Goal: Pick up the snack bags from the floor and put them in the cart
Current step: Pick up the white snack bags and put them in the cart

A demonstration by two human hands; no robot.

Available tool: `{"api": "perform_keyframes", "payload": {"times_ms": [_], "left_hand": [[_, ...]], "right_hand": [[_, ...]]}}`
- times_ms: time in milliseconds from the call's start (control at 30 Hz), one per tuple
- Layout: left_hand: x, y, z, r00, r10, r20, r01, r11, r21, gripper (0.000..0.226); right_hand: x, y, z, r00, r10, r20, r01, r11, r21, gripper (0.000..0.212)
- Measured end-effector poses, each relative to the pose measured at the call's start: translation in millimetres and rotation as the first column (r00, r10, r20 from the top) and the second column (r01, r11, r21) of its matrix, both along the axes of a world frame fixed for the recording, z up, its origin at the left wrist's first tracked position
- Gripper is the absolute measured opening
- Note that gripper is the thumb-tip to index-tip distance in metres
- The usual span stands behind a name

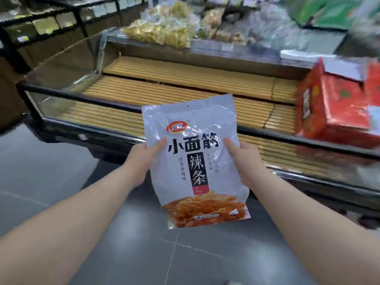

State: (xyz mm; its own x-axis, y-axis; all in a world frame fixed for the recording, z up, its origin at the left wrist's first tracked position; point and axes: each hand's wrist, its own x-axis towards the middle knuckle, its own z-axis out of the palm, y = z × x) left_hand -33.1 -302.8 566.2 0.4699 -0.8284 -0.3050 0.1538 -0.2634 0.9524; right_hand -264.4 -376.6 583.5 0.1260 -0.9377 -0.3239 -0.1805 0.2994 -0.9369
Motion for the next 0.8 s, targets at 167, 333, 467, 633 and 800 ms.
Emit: {"api": "perform_keyframes", "payload": {"times_ms": [167,333,467,633,800], "left_hand": [[-164,-58,14,0.954,-0.299,0.005,0.299,0.954,-0.011,0.025],[-348,-95,14,0.836,-0.548,0.011,0.548,0.836,-0.031,0.022],[-482,-110,12,0.752,-0.659,0.022,0.659,0.75,-0.056,0.016],[-611,-130,10,0.642,-0.766,0.031,0.766,0.64,-0.053,0.027],[-716,-171,-4,0.456,-0.889,0.039,0.889,0.454,-0.061,0.034]], "right_hand": [[-177,8,7,0.965,-0.263,0.018,0.263,0.962,-0.069,0.024],[-348,33,9,0.838,-0.545,-0.009,0.542,0.834,-0.101,0.032],[-468,51,11,0.732,-0.68,-0.039,0.671,0.731,-0.124,0.028],[-578,66,12,0.563,-0.826,-0.021,0.811,0.556,-0.183,0.028],[-665,52,7,0.385,-0.922,-0.025,0.905,0.383,-0.186,0.038]]}}
